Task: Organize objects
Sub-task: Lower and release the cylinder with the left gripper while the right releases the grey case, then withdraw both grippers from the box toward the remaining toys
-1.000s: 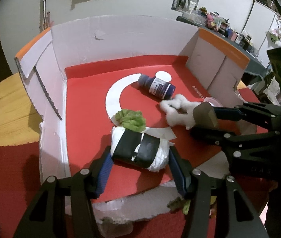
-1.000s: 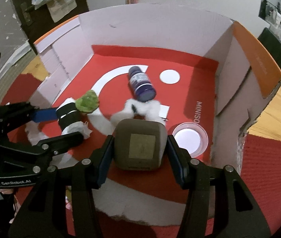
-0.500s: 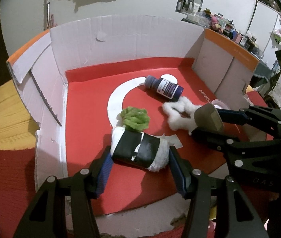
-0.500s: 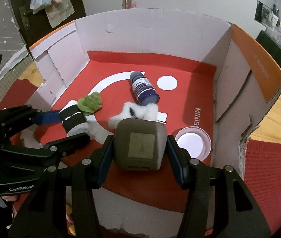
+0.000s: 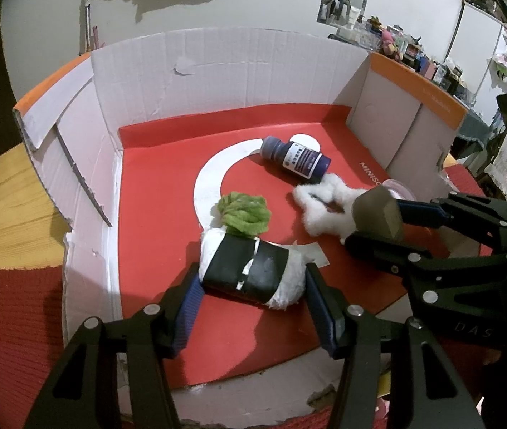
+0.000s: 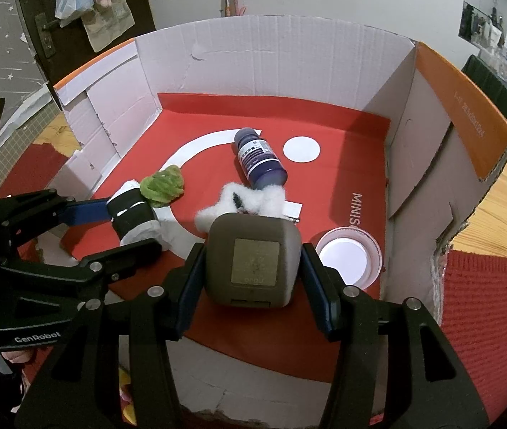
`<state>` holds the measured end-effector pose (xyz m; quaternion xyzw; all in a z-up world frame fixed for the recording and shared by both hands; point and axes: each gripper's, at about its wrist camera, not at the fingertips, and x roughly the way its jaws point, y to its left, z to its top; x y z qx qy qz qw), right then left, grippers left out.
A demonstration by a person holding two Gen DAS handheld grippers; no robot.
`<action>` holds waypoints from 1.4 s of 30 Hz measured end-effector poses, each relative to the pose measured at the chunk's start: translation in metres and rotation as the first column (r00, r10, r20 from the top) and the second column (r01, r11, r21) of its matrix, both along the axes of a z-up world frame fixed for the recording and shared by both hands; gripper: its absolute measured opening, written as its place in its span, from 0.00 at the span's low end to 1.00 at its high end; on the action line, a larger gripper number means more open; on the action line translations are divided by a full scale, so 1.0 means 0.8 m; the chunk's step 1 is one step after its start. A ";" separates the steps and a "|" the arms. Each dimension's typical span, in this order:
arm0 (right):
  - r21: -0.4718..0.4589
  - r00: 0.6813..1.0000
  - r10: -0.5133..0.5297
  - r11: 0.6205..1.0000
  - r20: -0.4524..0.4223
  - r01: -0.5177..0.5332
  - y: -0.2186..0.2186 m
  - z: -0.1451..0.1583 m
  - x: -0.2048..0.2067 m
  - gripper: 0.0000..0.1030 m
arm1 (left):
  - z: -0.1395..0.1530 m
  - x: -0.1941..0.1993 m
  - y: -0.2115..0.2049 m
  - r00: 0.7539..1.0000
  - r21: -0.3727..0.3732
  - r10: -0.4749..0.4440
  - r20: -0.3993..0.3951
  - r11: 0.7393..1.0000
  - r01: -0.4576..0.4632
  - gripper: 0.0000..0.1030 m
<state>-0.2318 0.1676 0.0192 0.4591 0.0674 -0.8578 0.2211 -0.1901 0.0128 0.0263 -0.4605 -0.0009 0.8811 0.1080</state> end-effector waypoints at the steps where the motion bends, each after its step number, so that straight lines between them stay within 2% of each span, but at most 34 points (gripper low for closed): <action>1: 0.003 1.000 0.002 1.000 -0.002 -0.002 -0.001 -0.001 0.000 0.49 | 0.000 0.000 0.000 1.000 -0.002 -0.001 -0.001 1.000 0.001 0.56; 26: -0.017 1.000 0.008 1.000 -0.029 -0.008 0.005 0.014 0.017 0.53 | 0.008 0.016 0.001 1.000 -0.016 -0.011 -0.020 1.000 0.010 0.65; 31: -0.031 0.999 0.010 0.999 -0.035 -0.011 0.008 0.019 0.023 0.56 | 0.015 0.027 0.002 0.999 -0.012 -0.019 -0.037 1.000 0.019 0.68; 35: -0.035 0.999 0.011 0.999 -0.042 -0.013 0.009 0.024 0.028 0.58 | 0.020 0.035 0.001 0.998 -0.019 -0.014 -0.054 1.000 0.013 0.76; 42: -0.041 0.998 0.003 0.999 -0.057 -0.005 0.011 0.030 0.037 0.65 | 0.024 0.045 -0.002 0.998 -0.018 -0.003 -0.063 1.000 0.002 0.77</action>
